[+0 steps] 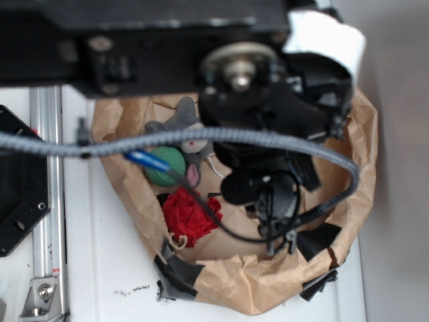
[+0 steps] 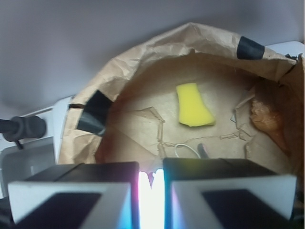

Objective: Grab the gray animal.

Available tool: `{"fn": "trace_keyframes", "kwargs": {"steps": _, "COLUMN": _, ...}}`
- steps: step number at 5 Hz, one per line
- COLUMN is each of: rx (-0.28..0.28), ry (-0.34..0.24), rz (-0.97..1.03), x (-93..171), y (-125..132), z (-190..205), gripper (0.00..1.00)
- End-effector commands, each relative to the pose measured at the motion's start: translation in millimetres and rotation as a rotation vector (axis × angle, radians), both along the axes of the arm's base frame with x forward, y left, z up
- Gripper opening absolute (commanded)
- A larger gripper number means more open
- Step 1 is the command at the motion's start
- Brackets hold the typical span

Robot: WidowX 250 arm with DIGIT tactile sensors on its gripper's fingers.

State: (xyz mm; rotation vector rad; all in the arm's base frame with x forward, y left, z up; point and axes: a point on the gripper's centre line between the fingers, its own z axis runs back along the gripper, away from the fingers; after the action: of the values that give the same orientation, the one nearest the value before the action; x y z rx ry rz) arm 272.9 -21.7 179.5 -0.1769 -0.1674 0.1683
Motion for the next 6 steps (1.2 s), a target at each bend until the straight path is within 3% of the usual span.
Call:
{"fn": "trace_keyframes", "kwargs": {"steps": 1, "rx": 0.028, "ry": 0.094, "rz": -0.071, "x": -26.6, "y": 53.8, "z": -47.6, "gripper": 1.00}}
{"fn": "trace_keyframes", "kwargs": {"steps": 3, "rx": 0.099, "ry": 0.195, "rz": -0.380, "x": -23.2, "y": 63.8, "z": -106.9, "gripper": 1.00}}
{"fn": "trace_keyframes", "kwargs": {"steps": 5, "rx": 0.039, "ry": 0.229, "rz": -0.459, "x": -25.9, "y": 36.2, "z": -135.4, "gripper": 1.00}}
{"fn": "trace_keyframes", "kwargs": {"steps": 6, "rx": 0.109, "ry": 0.279, "rz": -0.481, "x": -29.1, "y": 28.6, "z": -150.2, "gripper": 1.00}}
